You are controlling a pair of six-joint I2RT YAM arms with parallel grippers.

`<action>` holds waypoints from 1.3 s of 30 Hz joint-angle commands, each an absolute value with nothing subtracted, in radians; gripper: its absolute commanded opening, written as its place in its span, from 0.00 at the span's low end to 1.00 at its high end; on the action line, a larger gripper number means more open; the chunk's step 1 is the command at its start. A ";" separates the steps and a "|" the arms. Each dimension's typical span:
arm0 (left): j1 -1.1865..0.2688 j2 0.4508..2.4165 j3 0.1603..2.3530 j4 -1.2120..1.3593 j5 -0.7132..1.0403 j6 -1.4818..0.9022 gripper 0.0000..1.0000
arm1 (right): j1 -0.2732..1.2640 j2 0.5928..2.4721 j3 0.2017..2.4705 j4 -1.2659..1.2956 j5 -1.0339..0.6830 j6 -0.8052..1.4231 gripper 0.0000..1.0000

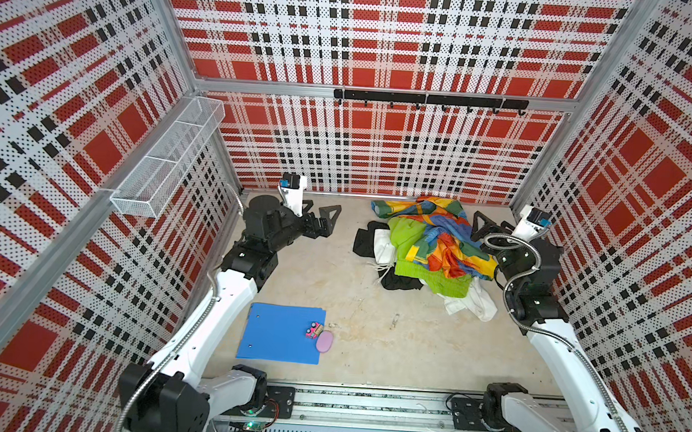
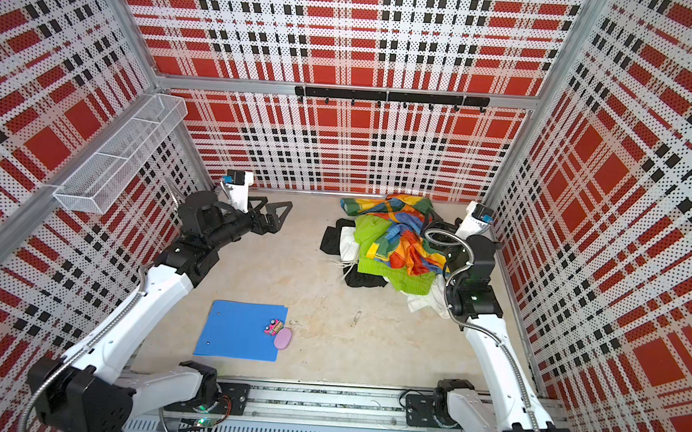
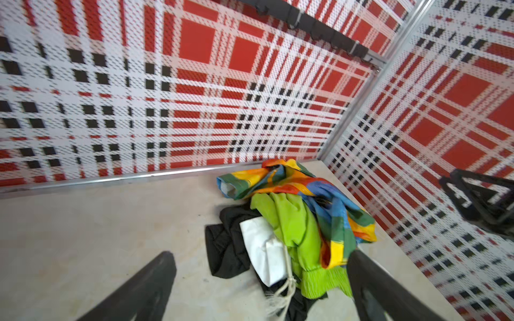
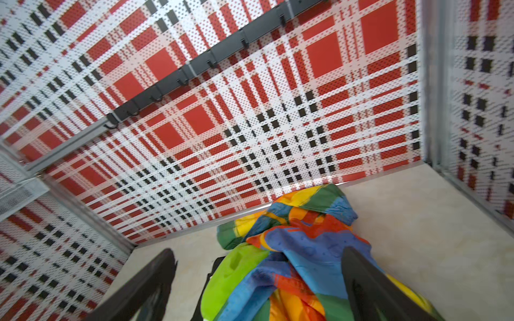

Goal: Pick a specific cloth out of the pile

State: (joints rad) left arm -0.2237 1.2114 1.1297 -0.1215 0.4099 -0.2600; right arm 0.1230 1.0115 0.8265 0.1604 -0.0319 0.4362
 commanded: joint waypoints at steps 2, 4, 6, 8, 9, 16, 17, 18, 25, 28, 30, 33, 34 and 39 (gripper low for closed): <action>-0.209 1.258 1.195 -0.289 0.597 -0.197 0.99 | 0.227 1.064 0.916 0.131 0.000 0.391 1.00; -0.205 1.237 1.141 -0.244 0.580 -0.201 0.99 | 0.299 1.099 0.960 0.069 0.098 0.347 1.00; -0.189 1.213 1.091 -0.194 0.587 -0.227 0.99 | 0.356 1.138 1.001 0.024 0.168 0.315 1.00; -0.173 1.195 1.094 -0.217 0.590 -0.213 0.99 | 0.401 1.181 1.039 -0.002 0.190 0.299 1.00; -0.170 1.182 1.094 -0.234 0.568 -0.201 0.99 | 0.421 1.203 1.057 -0.018 0.202 0.295 1.00; -0.187 1.048 1.017 -0.271 0.426 -0.194 0.99 | 0.534 1.353 1.161 -0.080 0.235 0.270 0.86; -0.198 1.028 0.990 -0.254 0.403 -0.208 0.99 | 0.541 1.379 1.177 -0.092 0.236 0.271 0.83; -0.205 1.009 0.958 -0.228 0.385 -0.226 0.99 | 0.547 1.404 1.193 -0.103 0.225 0.278 0.79; -0.269 0.961 0.810 -0.085 0.328 -0.317 0.99 | 0.592 1.572 1.278 -0.192 0.164 0.300 0.61; -0.273 0.957 0.755 -0.015 0.327 -0.338 0.99 | 0.598 1.652 1.320 -0.237 0.130 0.301 0.58; -0.273 0.948 0.723 0.015 0.310 -0.374 0.99 | 0.608 1.684 1.333 -0.240 0.136 0.302 0.56; -0.273 0.926 0.662 0.081 0.304 -0.400 0.99 | 0.614 1.734 1.356 -0.245 0.140 0.321 0.51; -0.273 0.923 0.647 0.091 0.303 -0.405 0.99 | 0.616 1.751 1.368 -0.248 0.137 0.329 0.49; -0.271 0.914 0.600 0.121 0.305 -0.403 0.99 | 0.633 1.836 1.431 -0.271 0.148 0.337 0.46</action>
State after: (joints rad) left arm -0.2699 0.9337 0.6125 0.0425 0.3141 -0.3870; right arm 0.6174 1.8034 1.3731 -0.2779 0.1413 0.3229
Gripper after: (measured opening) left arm 0.992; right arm 0.464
